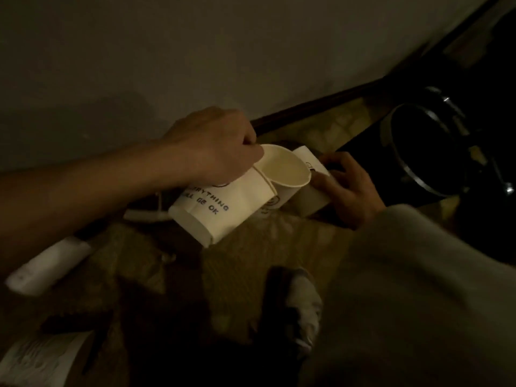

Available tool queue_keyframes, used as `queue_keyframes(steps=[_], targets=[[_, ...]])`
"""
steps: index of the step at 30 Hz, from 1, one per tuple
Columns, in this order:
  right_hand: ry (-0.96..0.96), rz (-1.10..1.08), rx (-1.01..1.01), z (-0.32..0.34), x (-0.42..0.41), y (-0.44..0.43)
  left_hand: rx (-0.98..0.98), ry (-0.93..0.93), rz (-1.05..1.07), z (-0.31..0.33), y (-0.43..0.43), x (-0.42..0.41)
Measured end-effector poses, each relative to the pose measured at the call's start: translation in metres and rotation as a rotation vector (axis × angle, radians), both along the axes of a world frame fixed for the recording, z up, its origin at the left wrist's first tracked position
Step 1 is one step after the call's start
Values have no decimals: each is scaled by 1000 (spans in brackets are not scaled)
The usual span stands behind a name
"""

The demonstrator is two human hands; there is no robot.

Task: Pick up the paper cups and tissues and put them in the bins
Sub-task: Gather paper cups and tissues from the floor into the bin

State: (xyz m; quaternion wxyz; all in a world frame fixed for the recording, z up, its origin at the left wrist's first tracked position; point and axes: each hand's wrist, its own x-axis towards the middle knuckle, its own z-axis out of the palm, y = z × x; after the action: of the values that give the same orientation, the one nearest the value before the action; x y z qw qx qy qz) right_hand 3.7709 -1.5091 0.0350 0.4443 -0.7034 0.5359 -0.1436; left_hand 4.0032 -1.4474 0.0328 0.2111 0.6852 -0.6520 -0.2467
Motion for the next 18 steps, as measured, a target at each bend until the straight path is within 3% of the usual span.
queue_keyframes(steps=[6, 9, 13, 18], targets=[[-97, 59, -300, 91, -52, -62, -267, 2, 129, 79, -45, -52], [-73, 34, -416, 117, -90, -94, -306, -22, 184, 104, -59, -79], [178, -96, -427, 109, -150, -129, -295, 32, 279, 121, -78, -115], [411, -3, -450, 64, -187, -149, -276, -160, 202, 146, -123, -160]])
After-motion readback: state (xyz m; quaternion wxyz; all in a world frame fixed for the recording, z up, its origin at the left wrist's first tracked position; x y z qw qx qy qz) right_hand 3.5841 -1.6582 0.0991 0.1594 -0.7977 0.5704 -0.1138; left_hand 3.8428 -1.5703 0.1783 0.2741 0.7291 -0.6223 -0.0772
